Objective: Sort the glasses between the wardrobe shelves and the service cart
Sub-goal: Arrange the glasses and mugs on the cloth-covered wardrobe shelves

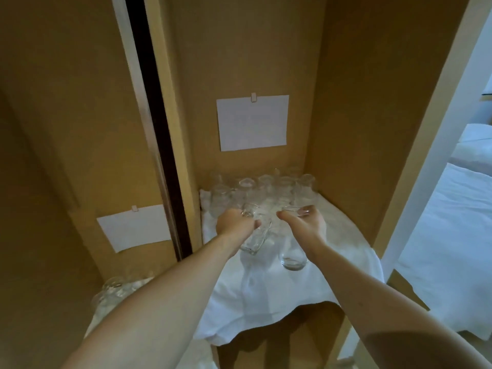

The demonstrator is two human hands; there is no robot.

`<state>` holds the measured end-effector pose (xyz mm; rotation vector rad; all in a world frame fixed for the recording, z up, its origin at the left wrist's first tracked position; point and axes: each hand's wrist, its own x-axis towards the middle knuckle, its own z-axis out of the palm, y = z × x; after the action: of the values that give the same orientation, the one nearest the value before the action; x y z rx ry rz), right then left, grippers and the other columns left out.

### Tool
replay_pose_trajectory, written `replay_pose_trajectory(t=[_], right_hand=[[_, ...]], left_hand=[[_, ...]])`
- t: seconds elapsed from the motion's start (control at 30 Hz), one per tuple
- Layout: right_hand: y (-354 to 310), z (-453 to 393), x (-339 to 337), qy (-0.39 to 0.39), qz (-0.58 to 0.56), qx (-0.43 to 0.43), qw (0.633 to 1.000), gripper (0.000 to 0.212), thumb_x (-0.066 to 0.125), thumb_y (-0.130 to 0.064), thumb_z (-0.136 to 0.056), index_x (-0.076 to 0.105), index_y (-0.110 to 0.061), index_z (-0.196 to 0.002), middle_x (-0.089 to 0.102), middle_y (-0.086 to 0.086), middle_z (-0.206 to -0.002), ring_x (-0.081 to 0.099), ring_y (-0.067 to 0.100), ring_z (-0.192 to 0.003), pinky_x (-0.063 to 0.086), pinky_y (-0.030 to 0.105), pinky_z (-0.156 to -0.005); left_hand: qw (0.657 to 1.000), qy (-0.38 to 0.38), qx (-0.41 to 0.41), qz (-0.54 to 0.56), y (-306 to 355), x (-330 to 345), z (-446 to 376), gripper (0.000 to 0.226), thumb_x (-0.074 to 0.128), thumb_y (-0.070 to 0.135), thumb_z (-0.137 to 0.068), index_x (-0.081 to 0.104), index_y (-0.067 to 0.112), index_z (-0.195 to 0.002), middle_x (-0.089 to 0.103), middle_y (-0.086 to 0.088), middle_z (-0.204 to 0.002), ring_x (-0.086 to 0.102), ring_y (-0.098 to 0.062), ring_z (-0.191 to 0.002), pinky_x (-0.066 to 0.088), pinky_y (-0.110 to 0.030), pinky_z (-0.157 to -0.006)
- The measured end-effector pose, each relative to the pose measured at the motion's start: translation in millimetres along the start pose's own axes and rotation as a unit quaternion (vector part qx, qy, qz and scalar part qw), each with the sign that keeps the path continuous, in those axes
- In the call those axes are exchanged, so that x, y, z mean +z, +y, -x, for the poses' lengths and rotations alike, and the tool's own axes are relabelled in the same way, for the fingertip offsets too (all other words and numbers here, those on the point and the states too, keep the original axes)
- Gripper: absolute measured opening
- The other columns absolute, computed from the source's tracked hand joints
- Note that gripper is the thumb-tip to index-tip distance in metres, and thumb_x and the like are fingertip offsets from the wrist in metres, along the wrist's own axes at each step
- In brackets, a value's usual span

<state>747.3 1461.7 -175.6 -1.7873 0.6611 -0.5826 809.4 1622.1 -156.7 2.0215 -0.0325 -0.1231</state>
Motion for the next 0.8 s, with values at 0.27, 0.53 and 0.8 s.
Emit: replay_pose_trajectory(t=[0.27,0.53,0.8], right_hand=[[15,-55,-26,-0.095,0.011,-0.021,0.995,0.063,0.082,-0.056,-0.059,0.057,-0.020,-0.104,0.065,-0.004,-0.078,0.063,0.012,-0.075,0.044,0.031,-0.061],[38,-96,-44,-0.158,-0.001,-0.024,0.987,0.064,0.084,-0.053,-0.063,0.054,-0.020,-0.109,0.064,-0.005,-0.081,0.060,0.009,-0.075,0.040,0.028,-0.058],[43,-117,-8,-0.210,-0.010,-0.008,0.978,0.065,0.084,-0.056,-0.064,0.052,-0.024,-0.110,0.061,-0.012,-0.088,0.057,0.003,-0.079,0.040,0.022,-0.060]], left_hand=[[0.997,0.063,-0.045,-0.010,11,49,-11,0.040,0.081,0.029,-0.074,0.072,0.015,-0.110,0.074,-0.005,-0.098,0.069,-0.026,-0.089,0.048,-0.029,-0.063],[0.986,0.141,-0.089,0.000,17,76,-5,0.037,0.084,0.023,-0.077,0.050,0.017,-0.065,0.055,-0.001,-0.061,0.056,-0.024,-0.063,0.043,-0.032,-0.058],[0.978,0.164,-0.122,-0.042,2,61,-25,0.023,0.084,0.025,-0.079,0.063,0.018,-0.072,0.070,-0.003,-0.082,0.067,-0.020,-0.074,0.061,-0.042,-0.072]])
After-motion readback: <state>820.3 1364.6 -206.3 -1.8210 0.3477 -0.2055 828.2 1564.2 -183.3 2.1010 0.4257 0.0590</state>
